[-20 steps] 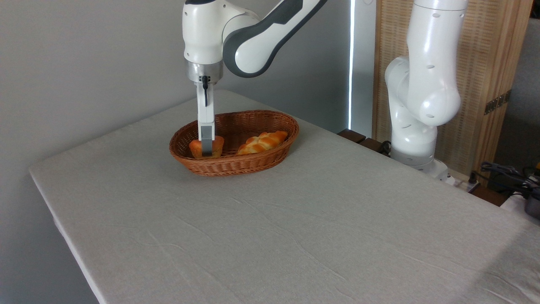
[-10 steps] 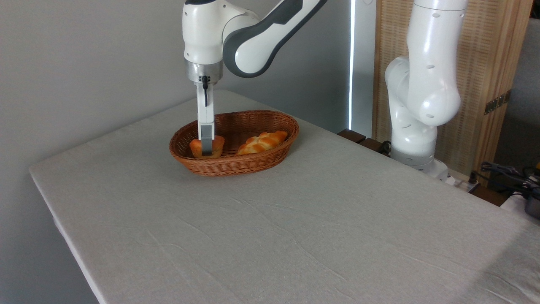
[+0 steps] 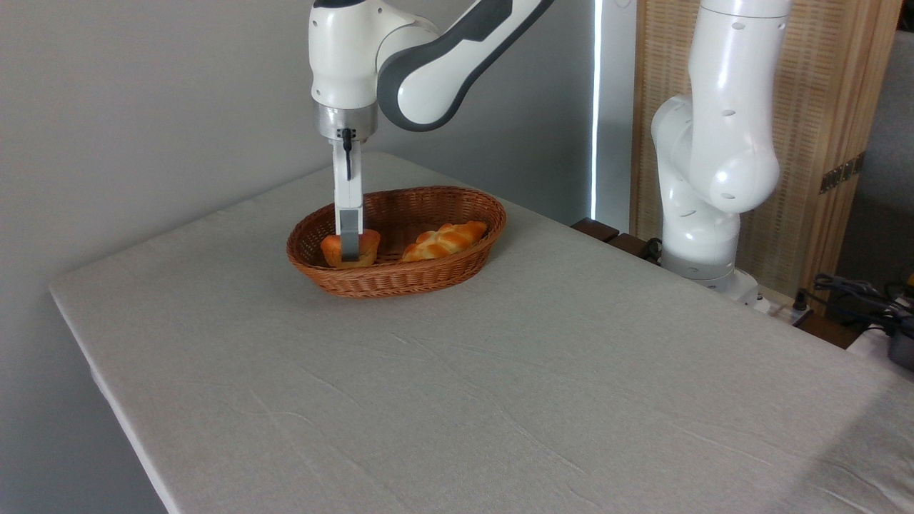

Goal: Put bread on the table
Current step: 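Close the gripper on the bread roll and lift it from the basket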

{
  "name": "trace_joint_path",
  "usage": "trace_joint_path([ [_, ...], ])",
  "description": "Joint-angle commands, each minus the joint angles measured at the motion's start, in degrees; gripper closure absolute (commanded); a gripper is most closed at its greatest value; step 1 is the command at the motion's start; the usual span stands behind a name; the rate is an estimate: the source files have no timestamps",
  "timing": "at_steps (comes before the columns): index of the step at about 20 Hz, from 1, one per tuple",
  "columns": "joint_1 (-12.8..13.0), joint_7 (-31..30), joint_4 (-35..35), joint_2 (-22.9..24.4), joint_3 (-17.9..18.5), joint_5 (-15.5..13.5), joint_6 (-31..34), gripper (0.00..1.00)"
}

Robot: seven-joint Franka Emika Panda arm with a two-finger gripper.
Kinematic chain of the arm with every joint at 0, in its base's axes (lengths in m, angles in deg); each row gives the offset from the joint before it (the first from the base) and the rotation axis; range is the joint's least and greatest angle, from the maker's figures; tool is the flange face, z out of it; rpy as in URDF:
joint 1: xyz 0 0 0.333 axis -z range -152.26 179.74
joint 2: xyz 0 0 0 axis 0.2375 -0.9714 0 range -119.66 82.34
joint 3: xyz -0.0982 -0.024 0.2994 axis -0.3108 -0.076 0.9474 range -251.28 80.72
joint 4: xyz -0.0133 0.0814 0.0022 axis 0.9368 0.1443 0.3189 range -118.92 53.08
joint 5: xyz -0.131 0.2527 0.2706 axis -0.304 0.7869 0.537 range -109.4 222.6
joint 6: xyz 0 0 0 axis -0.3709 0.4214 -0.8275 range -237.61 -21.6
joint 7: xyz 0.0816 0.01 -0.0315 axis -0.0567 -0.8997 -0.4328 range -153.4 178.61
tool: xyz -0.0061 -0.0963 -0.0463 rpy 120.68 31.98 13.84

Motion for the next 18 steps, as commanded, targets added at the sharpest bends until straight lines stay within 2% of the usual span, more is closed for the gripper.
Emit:
trace_joint_path([
  [1, 0.7, 0.8, -0.5, 0.2, 0.7, 0.6, -1.4, 0.58],
  [6, 0.7, 0.8, -0.5, 0.1, 0.7, 0.6, -0.9, 0.58],
  [9, 0.7, 0.3, 0.0, 1.3, 0.8, 0.6, 2.1, 0.58],
  [14, 0.0, -2.8, 6.6, 2.3, 1.6, 0.6, 12.4, 0.57],
  [16, -0.7, -3.4, 10.2, 2.3, 2.7, 0.7, 17.3, 0.57],
  [18, -0.8, -3.5, 14.0, 2.2, 5.3, 0.6, 21.9, 0.57],
])
